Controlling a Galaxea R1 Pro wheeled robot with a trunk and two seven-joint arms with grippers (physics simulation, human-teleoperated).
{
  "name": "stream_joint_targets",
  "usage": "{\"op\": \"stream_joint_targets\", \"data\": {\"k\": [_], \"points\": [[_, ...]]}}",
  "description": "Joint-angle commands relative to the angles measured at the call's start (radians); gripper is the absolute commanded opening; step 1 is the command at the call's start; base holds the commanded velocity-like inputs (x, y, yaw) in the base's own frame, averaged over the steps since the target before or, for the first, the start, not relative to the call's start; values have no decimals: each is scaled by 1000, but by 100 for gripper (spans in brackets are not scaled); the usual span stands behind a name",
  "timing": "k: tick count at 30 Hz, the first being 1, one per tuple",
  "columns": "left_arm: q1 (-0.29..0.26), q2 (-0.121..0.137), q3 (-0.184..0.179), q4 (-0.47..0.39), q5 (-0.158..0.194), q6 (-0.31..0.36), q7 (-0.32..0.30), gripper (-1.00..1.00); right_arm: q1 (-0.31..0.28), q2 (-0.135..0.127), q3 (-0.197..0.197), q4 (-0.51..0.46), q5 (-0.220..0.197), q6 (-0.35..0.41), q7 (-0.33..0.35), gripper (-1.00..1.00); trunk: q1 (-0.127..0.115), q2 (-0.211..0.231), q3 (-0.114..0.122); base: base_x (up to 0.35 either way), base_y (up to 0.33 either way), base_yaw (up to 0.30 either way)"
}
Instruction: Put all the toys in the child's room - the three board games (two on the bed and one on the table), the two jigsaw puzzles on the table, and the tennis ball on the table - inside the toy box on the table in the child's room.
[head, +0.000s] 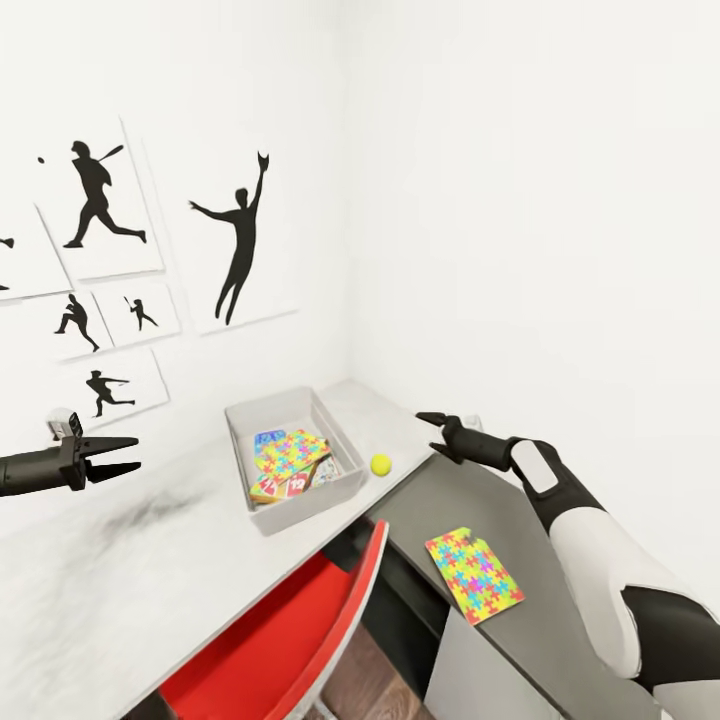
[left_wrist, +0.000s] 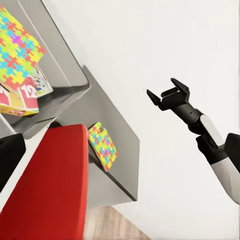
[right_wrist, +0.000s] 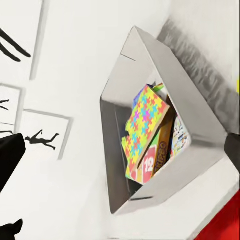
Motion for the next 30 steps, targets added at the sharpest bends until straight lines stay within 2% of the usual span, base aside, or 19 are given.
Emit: {"op": "stream_joint_targets", "data": {"k": [1,9,22,28,30], "points": [[-2,1,-6,1,5,8,-4,100,-1,-2,-5,1,3,6,3,100,0,-2,-1,-313,0,-238],[-2,3,-5,1,2,8,-5,100,26,-19,-5,3,1,-5,3,100,0,-2,7,-300,0,-239],[-2,7,-4,1,2,8,-5,100,37,-21,-5,6,0,-36,3,100,0,-2,21,-270,0,-239],[-2,13,0,0,4,8,-15,100,38,-22,-5,8,1,-42,3,100,0,-2,28,-101,0,-239],[-2,15,5,-8,4,8,-42,100,44,-22,-5,8,1,-48,3,100,0,-2,30,-20,0,-239]]}}
